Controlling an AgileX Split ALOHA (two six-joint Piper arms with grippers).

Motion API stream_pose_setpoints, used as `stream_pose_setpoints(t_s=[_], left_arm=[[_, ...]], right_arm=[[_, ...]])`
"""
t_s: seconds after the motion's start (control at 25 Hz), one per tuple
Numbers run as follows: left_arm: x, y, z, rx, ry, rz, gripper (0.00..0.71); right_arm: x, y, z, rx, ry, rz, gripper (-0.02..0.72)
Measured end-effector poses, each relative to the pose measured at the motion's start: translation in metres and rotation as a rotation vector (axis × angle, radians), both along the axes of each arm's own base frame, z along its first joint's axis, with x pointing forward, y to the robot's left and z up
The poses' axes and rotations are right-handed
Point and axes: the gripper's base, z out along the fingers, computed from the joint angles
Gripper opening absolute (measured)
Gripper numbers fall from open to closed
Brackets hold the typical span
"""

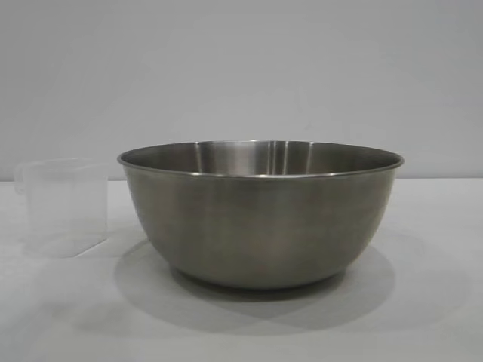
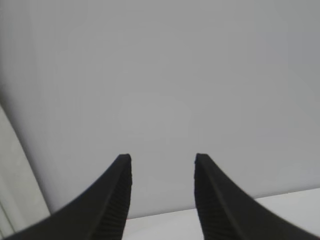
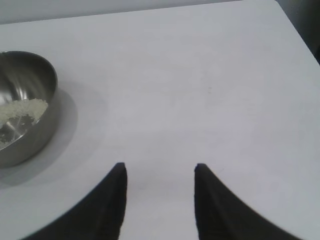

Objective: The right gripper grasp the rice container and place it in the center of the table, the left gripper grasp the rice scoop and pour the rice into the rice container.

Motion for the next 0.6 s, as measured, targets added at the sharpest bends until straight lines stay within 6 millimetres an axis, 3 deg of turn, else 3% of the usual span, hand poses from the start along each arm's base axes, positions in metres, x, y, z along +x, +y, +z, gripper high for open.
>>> stream_pose_setpoints(t_s=[0.32,0.48,0.6], left_arm=[[0.0003,0.0035,-0.002,0.042,0.022,0.044,0.275],[-0.0019,0.008,-0.0043,-0.018,0.049,0.086,0.275],[-0.003,0.0064,-0.0089,-0.003,0.16,0.07,0.275]], right_arm=[[0.0,0.0,0.0,0.0,0.0,0.0,0.303],[0.0,0.0,0.0,0.0,0.0,0.0,0.303],[0.0,0.0,0.0,0.0,0.0,0.0,0.303]])
